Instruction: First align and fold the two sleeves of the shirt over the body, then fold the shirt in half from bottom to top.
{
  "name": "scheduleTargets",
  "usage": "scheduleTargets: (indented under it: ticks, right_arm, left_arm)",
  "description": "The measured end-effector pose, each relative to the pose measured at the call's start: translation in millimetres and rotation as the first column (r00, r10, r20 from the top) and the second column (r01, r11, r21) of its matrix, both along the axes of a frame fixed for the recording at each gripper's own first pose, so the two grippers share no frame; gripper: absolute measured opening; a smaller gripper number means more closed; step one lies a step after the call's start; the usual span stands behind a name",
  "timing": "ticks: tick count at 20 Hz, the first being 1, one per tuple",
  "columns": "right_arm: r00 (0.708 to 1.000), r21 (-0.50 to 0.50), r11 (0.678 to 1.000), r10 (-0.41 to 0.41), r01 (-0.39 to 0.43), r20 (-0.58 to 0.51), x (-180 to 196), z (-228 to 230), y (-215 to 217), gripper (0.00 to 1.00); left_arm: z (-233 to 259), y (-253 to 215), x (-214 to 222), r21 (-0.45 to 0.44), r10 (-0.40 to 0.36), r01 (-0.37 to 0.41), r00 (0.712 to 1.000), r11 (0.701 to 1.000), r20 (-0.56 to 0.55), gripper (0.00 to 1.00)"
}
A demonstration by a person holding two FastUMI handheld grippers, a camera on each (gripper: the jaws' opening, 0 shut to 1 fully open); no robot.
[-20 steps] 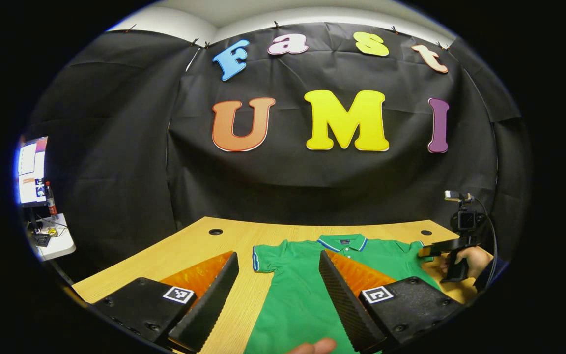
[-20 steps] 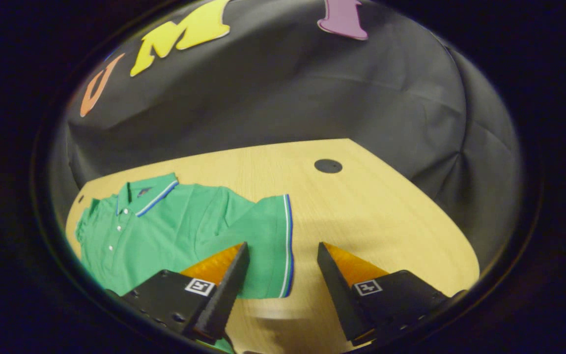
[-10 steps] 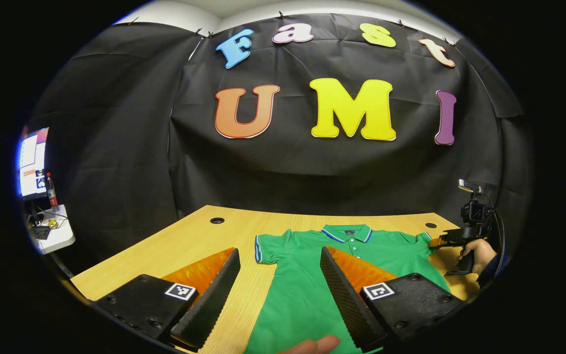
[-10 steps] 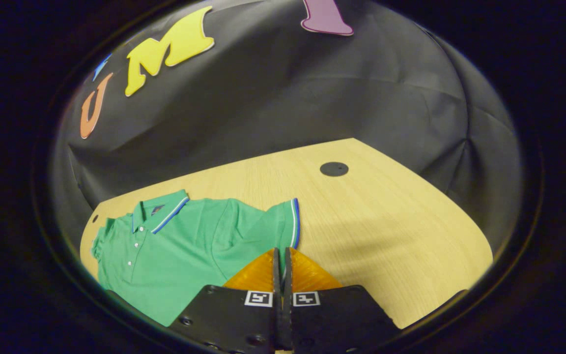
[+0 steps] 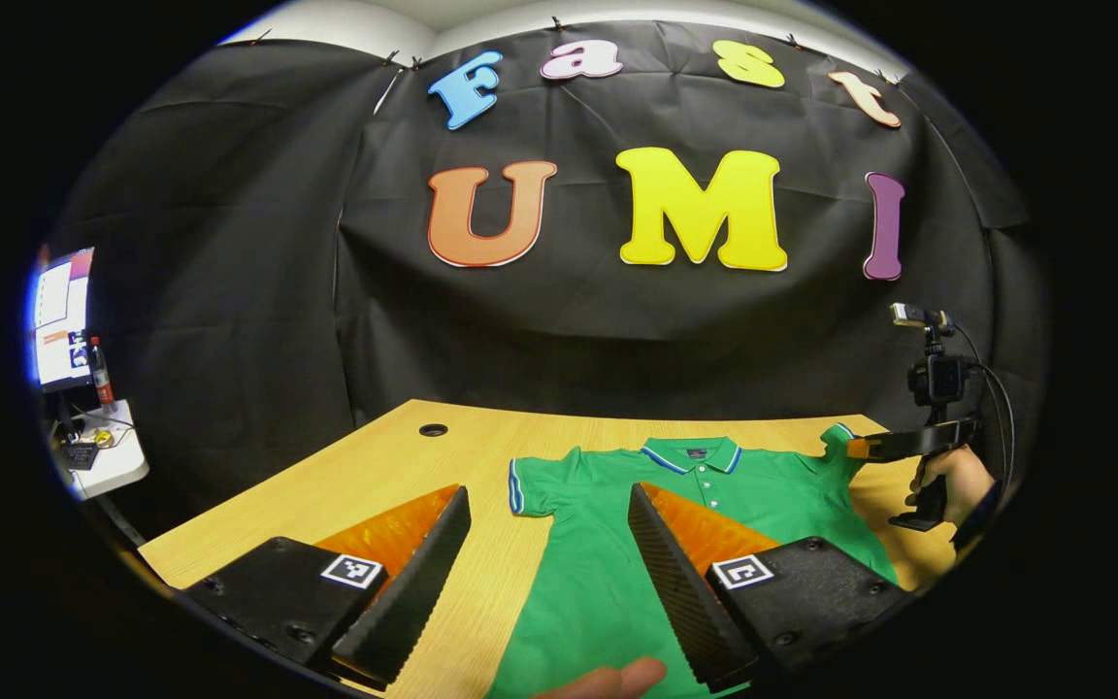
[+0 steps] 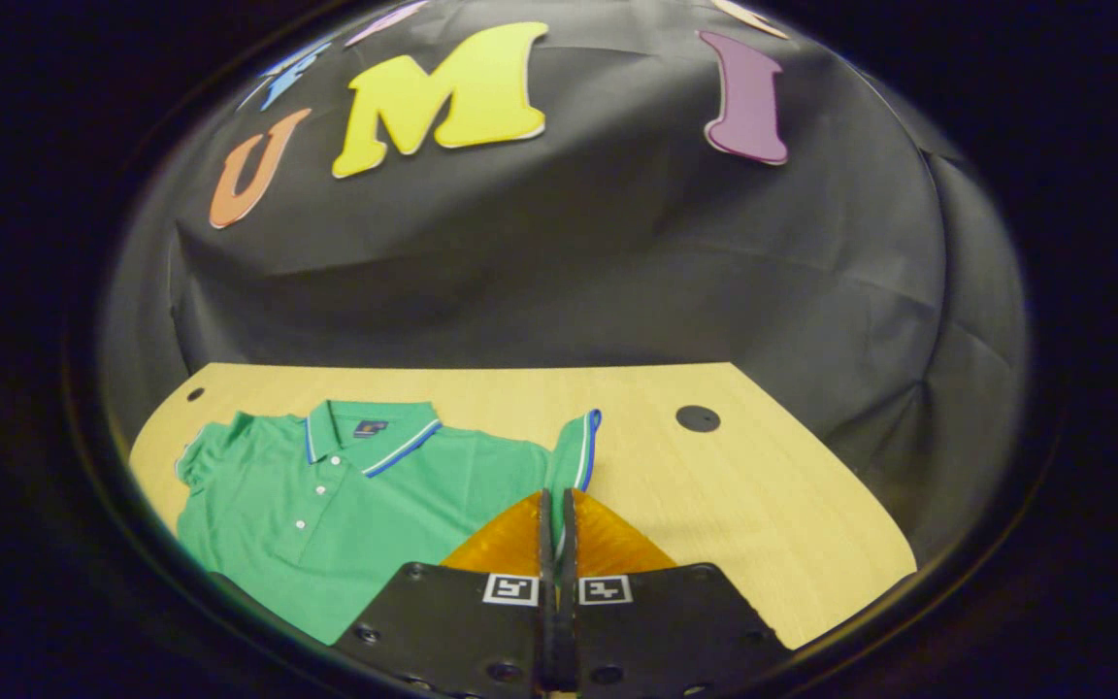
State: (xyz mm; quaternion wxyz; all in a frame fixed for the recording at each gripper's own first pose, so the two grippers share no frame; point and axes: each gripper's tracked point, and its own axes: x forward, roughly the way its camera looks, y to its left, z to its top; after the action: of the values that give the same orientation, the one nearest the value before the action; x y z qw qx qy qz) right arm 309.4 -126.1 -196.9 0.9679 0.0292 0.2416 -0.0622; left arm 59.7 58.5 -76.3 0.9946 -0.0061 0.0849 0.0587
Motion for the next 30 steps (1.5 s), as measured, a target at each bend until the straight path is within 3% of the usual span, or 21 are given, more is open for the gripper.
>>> scheduleTargets:
  ticks: [3,5,6,10,15,18,23,27,30]
  right_arm:
    - [0.996,-0.125,0.989,0.085,-0.081,0.023,3,4,34,0.01]
    - [0.986,-0.1,0.982,0.164,-0.162,0.017,0,2,74,0.0]
    - [0.978,-0.053,0.977,0.21,-0.209,0.017,-1,1,97,0.08]
    - [0.974,-0.05,0.976,0.215,-0.212,0.066,-12,28,120,0.96]
    - [0.974,0.011,0.985,0.17,-0.174,0.148,-50,75,123,0.95]
    - [0.969,-0.024,0.985,0.172,-0.17,0.176,-70,97,111,0.95]
    - [0.956,-0.001,0.987,0.159,-0.163,0.245,-112,125,96,0.96]
    - [0.939,-0.052,0.977,0.211,-0.205,0.27,-149,128,93,0.96]
    - [0.921,-0.077,0.973,0.231,-0.217,0.313,-173,133,84,0.95]
  left_arm:
    - [1,1,0,0.005,0.0,0.0,1.0,1.0,0.001,1.0]
    - [-2,3,1,0.006,0.009,-0.009,1.0,1.0,-0.007,1.0]
    - [-3,5,1,0.008,0.016,-0.016,1.0,1.0,-0.011,1.0]
    - [-7,10,3,0.013,0.039,-0.039,0.999,0.999,-0.023,1.0]
    - [-11,19,6,0.021,0.068,-0.067,0.997,0.998,-0.034,1.0]
    - [-15,22,5,0.023,0.085,-0.084,0.995,0.996,-0.05,1.0]
    - [-7,23,3,0.036,0.094,-0.093,0.995,0.995,-0.031,1.0]
    - [-10,24,4,0.052,0.143,-0.141,0.989,0.989,-0.039,1.0]
    - [-13,9,9,0.023,0.12,-0.119,0.992,0.993,-0.037,1.0]
